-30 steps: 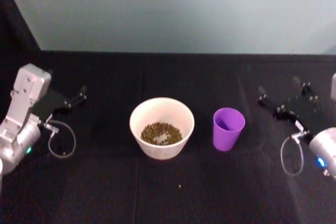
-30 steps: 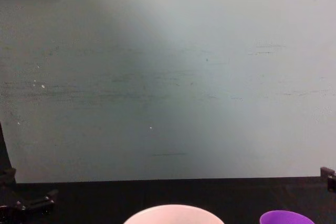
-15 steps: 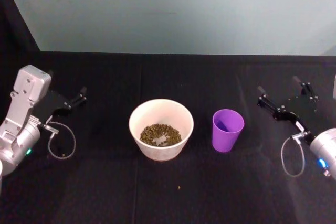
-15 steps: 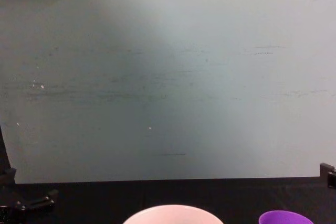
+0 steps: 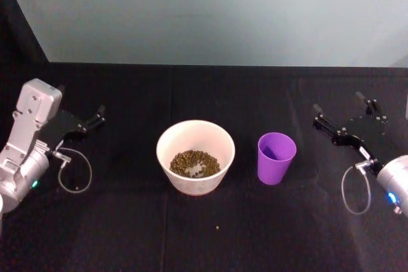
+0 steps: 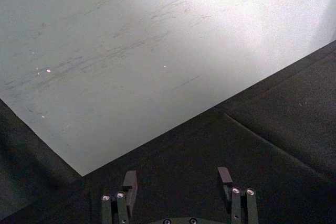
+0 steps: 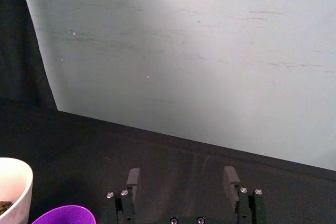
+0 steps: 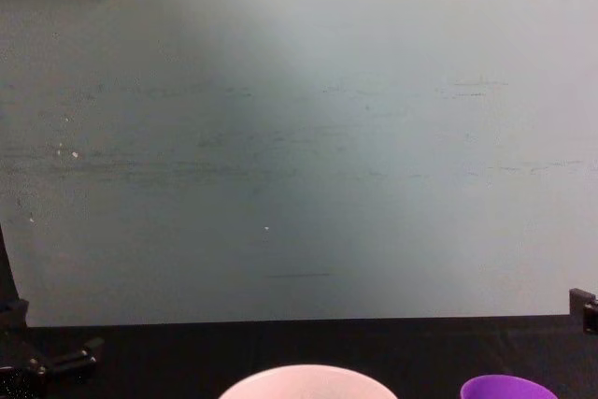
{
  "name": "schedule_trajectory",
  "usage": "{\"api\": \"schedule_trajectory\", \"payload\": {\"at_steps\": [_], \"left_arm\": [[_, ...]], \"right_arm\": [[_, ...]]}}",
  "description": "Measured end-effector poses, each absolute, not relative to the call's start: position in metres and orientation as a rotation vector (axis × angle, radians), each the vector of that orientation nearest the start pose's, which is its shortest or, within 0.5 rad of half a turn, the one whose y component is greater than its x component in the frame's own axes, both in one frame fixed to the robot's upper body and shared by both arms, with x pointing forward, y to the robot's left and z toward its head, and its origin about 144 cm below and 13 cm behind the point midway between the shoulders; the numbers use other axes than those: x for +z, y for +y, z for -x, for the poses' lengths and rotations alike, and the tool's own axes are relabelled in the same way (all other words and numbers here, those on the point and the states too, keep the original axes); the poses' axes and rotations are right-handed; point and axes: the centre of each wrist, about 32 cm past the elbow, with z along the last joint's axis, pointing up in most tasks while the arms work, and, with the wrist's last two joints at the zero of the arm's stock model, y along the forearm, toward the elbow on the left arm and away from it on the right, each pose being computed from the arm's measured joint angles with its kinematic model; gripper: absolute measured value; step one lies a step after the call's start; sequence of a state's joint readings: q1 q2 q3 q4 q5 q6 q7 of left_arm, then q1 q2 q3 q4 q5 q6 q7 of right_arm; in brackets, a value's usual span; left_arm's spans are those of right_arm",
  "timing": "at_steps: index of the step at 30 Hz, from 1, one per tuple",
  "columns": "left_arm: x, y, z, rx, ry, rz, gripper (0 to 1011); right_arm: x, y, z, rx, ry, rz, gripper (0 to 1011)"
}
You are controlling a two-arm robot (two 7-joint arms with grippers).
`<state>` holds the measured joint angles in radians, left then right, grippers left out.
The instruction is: Pick up the cup and pour the mung beans from the cup into the bowl.
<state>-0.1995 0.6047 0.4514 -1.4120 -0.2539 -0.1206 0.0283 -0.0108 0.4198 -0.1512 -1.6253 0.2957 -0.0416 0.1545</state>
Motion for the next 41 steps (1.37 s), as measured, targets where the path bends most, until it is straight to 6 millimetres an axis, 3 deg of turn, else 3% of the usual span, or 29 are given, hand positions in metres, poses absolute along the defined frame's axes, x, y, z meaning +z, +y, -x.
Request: {"api": "schedule_trajectory", "payload": {"at_steps": [41], "left_arm": [[1.1398,0.3097,-0.4886,1.248,-0.285,-0.304,1000]], "right_arm": [[1.1611,-0.2971,-0.4525,-1.249,-0.104,0.073,1004]]}}
